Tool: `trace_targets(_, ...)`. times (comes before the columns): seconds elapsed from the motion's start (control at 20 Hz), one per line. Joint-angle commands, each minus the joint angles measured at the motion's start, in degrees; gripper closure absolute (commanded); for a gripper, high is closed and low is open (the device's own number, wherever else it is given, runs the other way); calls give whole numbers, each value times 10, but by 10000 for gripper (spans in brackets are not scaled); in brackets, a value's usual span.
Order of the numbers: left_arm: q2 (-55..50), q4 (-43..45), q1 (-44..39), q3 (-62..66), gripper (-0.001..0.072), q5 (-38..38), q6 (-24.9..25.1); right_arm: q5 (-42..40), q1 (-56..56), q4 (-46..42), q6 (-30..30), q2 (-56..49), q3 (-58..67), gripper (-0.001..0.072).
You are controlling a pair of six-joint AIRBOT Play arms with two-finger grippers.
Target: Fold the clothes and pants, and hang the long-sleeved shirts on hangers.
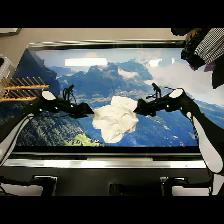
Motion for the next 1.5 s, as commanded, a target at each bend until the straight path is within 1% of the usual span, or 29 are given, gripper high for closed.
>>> trace_targets(0.0, -39, -62, -34, -16, 216, 53, 27, 28, 0, 3, 8, 10, 0, 681)
trace_targets(0.05, -45, -65, -39, -14, 297, 59, 27, 30, 0, 3, 8, 15, 0, 681)
trace_targets(0.1, -48, -65, -41, -12, 560, 60, 27, 30, 0, 2, 8, 23, 0, 681)
trace_targets(0.15, -46, -65, -40, -7, 695, 59, 30, 28, 0, 0, 8, 32, 0, 681)
trace_targets(0.3, -29, -64, -18, 29, 696, 37, 36, 1, -1, -13, 8, 76, 3, 682)
trace_targets(0.45, 12, -57, 20, 85, 696, 6, 31, -5, -1, -77, 9, 132, 45, 682)
trace_targets(0.6, 71, 6, 57, 149, 696, -37, -14, -12, -1, -161, 48, 203, 116, 682)
trace_targets(0.75, 151, 70, 88, 199, 696, -63, -64, -7, -1, -199, 54, 276, 177, 682)
trace_targets(0.9, 240, 93, 112, 216, 696, -70, -81, -6, -1, -250, 71, 352, 210, 682)
trace_targets(1.0, 301, 93, 123, 216, 695, -80, -83, -8, -1, -258, 78, 408, 212, 682)
trace_targets(1.15, 378, 93, 122, 216, 695, -103, -90, -2, -1, -241, 79, 492, 212, 682)
trace_targets(1.2, 401, 93, 123, 216, 695, -112, -100, -5, -1, -240, 83, 516, 212, 682)
trace_targets(1.3, 437, 93, 123, 215, 695, -121, -116, -10, -1, -242, 113, 555, 212, 682)
trace_targets(1.45, 455, 95, 122, 215, 695, -122, -148, -9, -1, -249, 155, 565, 212, 682)
